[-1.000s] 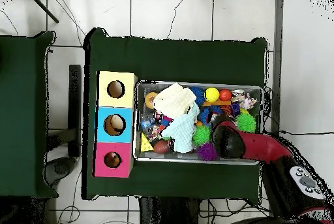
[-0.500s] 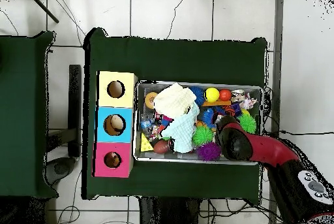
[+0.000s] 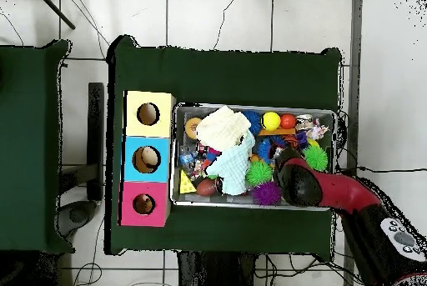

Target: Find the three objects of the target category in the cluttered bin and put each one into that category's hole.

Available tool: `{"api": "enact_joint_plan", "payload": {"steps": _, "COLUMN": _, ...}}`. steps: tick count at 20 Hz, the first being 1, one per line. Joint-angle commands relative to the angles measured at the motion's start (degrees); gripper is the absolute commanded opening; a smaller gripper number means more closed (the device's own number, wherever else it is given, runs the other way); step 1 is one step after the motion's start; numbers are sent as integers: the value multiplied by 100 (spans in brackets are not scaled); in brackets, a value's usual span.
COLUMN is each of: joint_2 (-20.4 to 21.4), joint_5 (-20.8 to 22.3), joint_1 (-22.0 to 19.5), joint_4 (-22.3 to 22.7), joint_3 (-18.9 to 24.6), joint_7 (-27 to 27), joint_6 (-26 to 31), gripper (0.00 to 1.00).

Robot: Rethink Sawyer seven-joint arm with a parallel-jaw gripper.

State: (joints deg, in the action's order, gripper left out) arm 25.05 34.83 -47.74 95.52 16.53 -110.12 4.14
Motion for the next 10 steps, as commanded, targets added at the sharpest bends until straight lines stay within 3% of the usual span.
{"api": "enact_joint_plan", "payload": {"steps": 1, "joint_2": -38, "joint_5": 367, "joint_1": -213, "joint_4": 491, "joint_3": 318, "joint_7": 398, "joint_6": 663, "gripper": 100}}
{"api": "enact_joint_plan", "payload": {"steps": 10, "joint_2": 286, "joint_5": 246, "joint_1": -419, "joint_4": 675, "joint_3": 518, "joint_7": 599, "joint_6": 1021, "gripper": 100}}
